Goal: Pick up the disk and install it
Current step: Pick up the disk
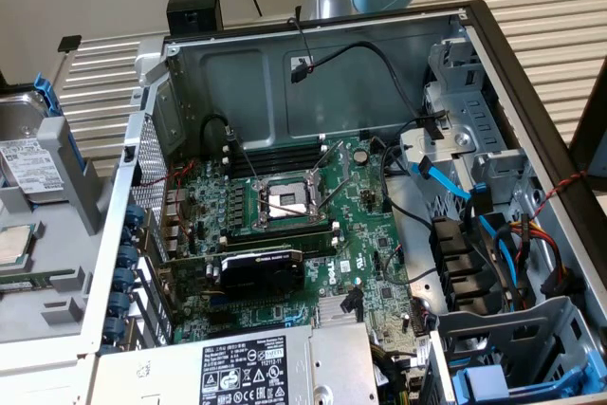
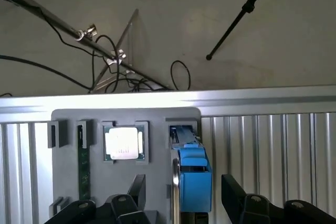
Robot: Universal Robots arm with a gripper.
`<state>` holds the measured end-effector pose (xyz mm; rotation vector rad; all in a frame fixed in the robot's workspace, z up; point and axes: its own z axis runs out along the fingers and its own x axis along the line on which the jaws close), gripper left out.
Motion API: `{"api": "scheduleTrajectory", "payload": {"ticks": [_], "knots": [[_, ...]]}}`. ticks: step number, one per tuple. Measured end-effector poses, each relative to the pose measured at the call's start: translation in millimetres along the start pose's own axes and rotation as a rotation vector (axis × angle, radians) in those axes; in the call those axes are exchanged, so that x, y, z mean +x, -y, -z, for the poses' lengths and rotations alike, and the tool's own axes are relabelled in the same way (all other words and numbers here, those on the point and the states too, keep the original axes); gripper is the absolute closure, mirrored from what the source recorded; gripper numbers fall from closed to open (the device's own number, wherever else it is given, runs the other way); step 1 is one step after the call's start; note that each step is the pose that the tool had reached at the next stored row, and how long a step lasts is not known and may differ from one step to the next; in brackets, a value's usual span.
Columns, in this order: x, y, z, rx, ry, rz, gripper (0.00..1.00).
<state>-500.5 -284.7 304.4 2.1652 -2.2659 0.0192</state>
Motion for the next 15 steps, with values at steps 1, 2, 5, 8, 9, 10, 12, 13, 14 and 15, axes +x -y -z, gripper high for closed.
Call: {"api": "scheduleTrajectory", "payload": {"ticks": [1,2,5,8,9,10,12,13,14,15], "knots": [[0.2,0.0,-1.8,-0.0001,0.0003,0.005,0.32],[0.3,-0.1,-3.4,-0.0004,0.0010,0.011,0.32],[0.3,1.7,-5.5,-0.0040,0.0103,0.019,0.32],[0.2,2.9,-7.9,-0.0094,0.0207,0.020,0.32],[0.2,2.9,-8.5,-0.0114,0.0249,0.020,0.32],[0.2,2.9,-9.2,-0.0130,0.0296,0.021,0.32],[0.1,2.9,-10.4,-0.0180,0.0395,0.022,0.32],[0.1,2.9,-11.0,-0.0217,0.0422,0.022,0.32],[0.0,2.9,-11.8,-0.0259,0.0431,0.023,0.32],[0.0,2.8,-12.5,-0.0307,0.0432,0.023,0.32]]}}
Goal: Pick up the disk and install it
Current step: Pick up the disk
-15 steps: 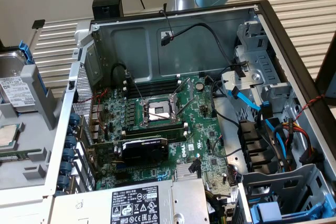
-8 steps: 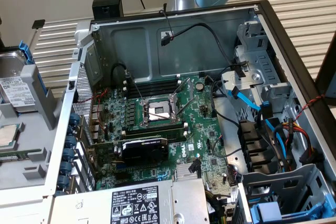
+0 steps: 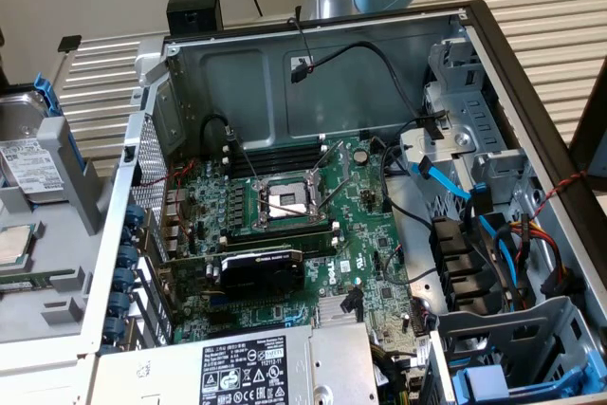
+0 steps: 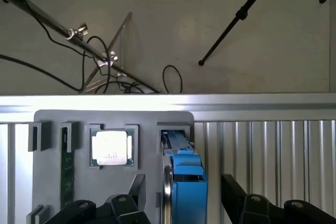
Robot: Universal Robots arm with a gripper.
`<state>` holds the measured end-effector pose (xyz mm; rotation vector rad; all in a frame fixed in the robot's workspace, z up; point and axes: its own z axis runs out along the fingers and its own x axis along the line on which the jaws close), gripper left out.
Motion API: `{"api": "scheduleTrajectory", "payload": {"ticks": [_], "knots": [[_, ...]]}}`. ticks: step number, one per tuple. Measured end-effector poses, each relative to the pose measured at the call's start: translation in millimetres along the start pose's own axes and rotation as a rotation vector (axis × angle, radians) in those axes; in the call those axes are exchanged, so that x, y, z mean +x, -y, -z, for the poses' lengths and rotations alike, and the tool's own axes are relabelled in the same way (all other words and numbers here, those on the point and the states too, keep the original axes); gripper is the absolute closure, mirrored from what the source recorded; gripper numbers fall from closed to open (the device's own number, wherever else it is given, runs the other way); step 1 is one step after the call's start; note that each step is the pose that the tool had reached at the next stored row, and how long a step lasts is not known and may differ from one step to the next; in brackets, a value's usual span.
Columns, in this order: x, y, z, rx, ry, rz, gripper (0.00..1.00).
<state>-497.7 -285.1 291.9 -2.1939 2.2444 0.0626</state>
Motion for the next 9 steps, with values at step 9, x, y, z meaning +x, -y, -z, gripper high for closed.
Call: {"api": "scheduleTrajectory", "payload": {"ticks": [9], "knots": [[0.4,0.3,-8.1,-0.0101,-0.0028,0.003,0.32]]}}
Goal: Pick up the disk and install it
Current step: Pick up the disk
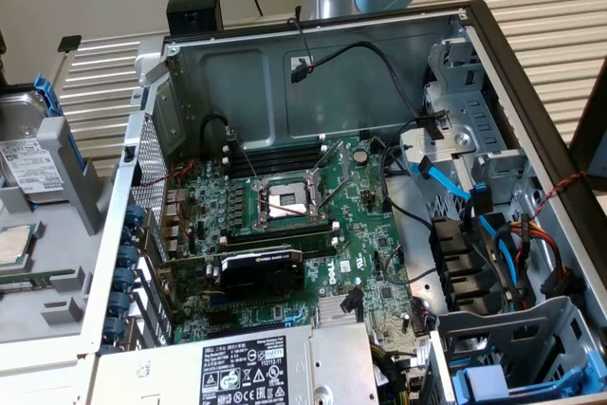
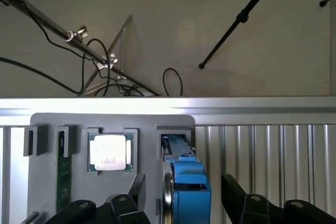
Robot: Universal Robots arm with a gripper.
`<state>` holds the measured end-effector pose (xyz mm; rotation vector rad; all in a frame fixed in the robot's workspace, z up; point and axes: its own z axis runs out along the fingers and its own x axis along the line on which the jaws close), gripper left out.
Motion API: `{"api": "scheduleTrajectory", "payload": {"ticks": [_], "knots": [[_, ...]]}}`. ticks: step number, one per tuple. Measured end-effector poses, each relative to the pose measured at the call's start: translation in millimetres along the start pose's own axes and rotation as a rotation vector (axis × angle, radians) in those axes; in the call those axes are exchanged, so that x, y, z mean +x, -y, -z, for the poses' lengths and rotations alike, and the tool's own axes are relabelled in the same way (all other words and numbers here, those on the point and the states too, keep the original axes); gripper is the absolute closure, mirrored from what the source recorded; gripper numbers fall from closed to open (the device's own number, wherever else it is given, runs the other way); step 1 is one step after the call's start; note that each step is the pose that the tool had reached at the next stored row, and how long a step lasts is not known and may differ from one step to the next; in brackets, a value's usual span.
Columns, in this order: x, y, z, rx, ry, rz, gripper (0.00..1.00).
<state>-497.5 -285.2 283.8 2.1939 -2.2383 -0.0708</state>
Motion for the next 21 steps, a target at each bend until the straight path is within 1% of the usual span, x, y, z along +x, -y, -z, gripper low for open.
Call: {"api": "scheduleTrajectory", "payload": {"ticks": [2,6,9,11,12,13,21], "knots": [[0.0,0.0,-1.3,0.0002,-0.0024,0.000,0.32],[0.1,0.1,-3.9,-0.0001,-0.0036,0.000,0.32],[0.0,0.1,-4.8,-0.0006,-0.0065,0.000,0.32],[-0.8,0.1,-5.3,-0.0004,-0.0139,-0.001,0.32],[-0.9,0.1,-5.7,-0.0002,-0.0169,-0.001,0.32],[-1.0,0.1,-5.8,-0.0002,-0.0185,-0.001,0.32],[-1.1,0.2,-6.9,-0.0002,-0.0186,-0.001,0.32]]}}
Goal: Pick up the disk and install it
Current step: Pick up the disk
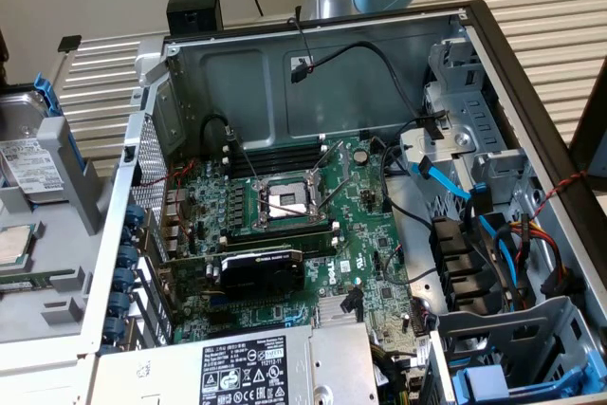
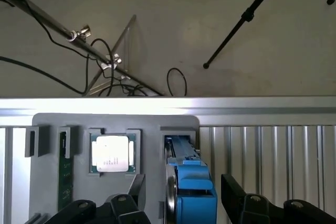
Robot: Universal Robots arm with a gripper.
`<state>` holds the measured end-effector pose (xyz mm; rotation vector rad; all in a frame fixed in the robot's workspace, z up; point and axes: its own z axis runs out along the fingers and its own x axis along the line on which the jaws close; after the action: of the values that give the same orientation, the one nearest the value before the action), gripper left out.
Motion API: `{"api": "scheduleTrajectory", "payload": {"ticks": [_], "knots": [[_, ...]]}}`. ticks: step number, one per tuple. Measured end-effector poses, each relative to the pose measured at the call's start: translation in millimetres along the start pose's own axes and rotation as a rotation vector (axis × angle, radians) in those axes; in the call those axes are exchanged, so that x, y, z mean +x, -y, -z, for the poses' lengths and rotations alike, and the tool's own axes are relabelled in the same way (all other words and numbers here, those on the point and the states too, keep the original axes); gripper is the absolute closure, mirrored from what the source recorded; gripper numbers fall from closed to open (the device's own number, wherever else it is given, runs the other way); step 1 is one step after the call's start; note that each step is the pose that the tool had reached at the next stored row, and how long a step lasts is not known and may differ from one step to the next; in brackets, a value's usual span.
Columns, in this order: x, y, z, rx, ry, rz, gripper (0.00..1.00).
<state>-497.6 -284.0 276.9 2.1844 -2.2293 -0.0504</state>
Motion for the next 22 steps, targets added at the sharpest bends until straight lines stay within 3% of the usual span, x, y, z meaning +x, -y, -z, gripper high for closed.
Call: {"api": "scheduleTrajectory", "payload": {"ticks": [2,15,18,22], "knots": [[0.0,0.2,-0.7,0.0003,0.0000,0.000,0.41],[-2.8,0.5,-1.5,0.0010,-0.0010,0.000,0.41],[-2.9,0.6,-1.5,0.0049,-0.0018,0.000,0.41],[-2.9,0.4,-1.7,0.0069,-0.0057,0.000,0.50]]}}
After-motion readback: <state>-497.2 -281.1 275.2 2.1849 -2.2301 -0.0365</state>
